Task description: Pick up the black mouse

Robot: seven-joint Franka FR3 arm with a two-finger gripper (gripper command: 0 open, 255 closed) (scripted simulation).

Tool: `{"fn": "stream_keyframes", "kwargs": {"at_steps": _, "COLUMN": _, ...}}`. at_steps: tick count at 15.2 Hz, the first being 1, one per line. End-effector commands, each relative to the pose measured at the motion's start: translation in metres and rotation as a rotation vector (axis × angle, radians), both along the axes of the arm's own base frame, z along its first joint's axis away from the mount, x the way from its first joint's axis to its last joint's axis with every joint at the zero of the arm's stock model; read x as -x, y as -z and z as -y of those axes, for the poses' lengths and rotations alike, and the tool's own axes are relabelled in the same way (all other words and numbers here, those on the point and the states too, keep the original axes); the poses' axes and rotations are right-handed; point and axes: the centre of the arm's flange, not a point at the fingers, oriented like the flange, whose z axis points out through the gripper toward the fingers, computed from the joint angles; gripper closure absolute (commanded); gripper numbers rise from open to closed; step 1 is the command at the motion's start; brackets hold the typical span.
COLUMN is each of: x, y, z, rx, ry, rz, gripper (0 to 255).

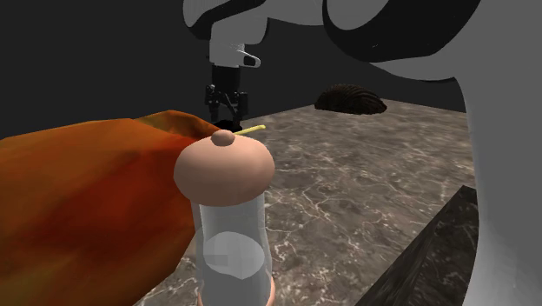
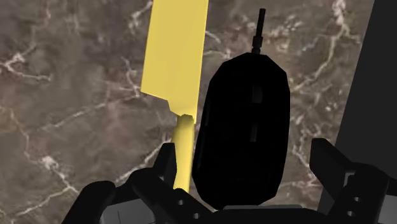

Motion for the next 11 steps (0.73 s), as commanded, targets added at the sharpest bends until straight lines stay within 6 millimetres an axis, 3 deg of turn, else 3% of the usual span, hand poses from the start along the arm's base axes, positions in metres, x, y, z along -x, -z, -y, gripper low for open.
{"fn": "stream_keyframes", "kwargs": {"at_steps": 1, "x": -0.0001, "y": 0.0012, "z": -0.0002, "rx": 0.0, "ry": 0.0, "rz": 0.0, "gripper": 255}}
{"fn": "stream_keyframes", "kwargs": {"at_steps": 11, "x": 0.0003, "y": -0.0038, "z": -0.0001, "rx": 0.0, "ry": 0.0, "rz": 0.0, "gripper": 255}}
